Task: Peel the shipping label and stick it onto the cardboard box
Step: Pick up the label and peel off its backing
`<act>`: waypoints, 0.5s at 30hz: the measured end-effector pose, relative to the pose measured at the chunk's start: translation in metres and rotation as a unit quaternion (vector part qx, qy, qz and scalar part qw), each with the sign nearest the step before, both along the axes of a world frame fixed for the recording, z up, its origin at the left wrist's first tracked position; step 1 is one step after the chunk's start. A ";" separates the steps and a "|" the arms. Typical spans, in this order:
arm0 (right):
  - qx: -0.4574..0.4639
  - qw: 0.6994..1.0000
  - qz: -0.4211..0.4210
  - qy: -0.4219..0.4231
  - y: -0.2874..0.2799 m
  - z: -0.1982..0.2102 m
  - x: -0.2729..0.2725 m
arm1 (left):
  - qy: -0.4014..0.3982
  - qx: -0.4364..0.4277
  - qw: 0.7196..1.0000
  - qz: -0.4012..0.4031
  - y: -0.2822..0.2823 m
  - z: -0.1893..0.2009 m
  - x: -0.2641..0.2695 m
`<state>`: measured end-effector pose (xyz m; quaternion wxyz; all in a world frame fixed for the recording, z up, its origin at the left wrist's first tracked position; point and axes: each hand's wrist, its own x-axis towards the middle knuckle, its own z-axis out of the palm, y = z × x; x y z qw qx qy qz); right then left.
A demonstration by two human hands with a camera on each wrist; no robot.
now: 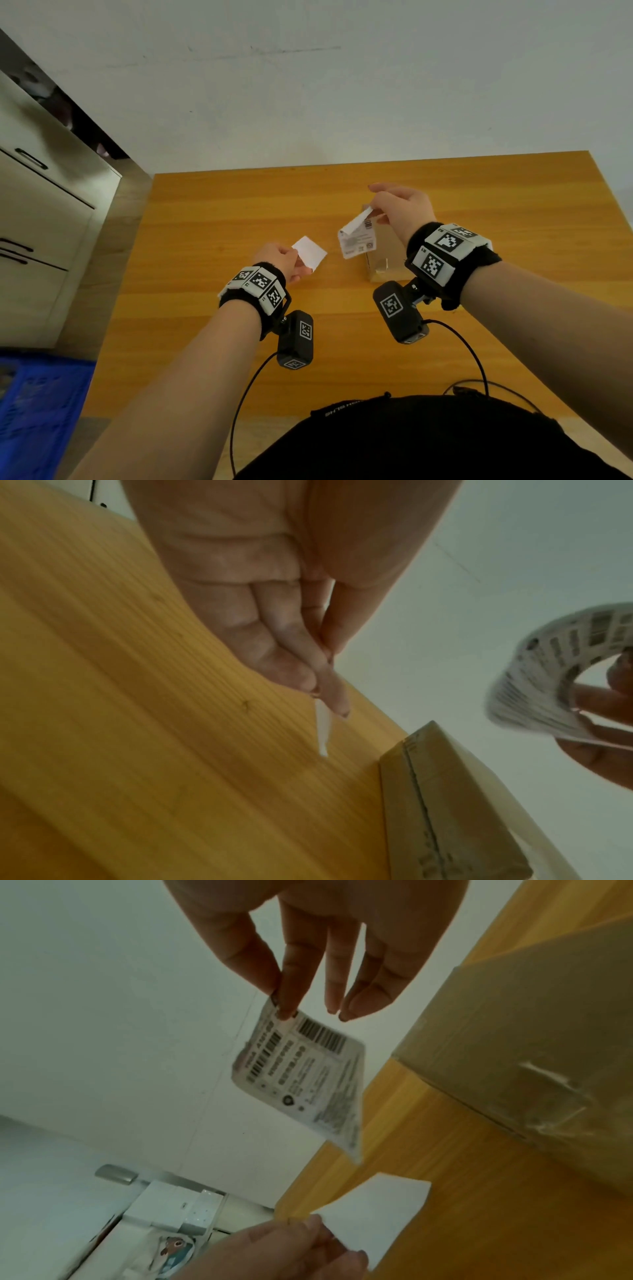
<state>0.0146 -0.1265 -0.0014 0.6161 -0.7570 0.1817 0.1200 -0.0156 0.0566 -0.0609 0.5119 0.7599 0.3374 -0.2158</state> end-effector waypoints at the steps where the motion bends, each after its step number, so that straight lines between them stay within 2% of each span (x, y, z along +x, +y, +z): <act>1: 0.006 1.000 0.001 0.004 -0.001 0.001 -0.001 | 0.000 -0.002 1.000 -0.004 0.001 -0.001 -0.001; 4: 0.012 1.000 -0.004 0.019 -0.004 0.003 -0.003 | 0.011 0.028 0.999 -0.018 0.001 -0.001 -0.004; 7: -0.005 1.000 0.006 0.012 -0.006 0.002 -0.004 | -0.005 0.196 0.974 -0.116 -0.001 0.007 -0.005; 8: -0.011 1.000 0.010 0.010 -0.006 0.002 -0.004 | -0.035 0.218 0.966 -0.137 -0.003 0.011 -0.005; 11: -0.028 0.999 0.026 0.013 -0.008 -0.003 -0.003 | -0.122 0.150 0.966 -0.172 -0.018 0.022 -0.005; 15: -0.014 0.999 0.019 0.030 -0.012 -0.006 -0.005 | -0.163 0.047 0.970 -0.176 -0.042 0.036 -0.001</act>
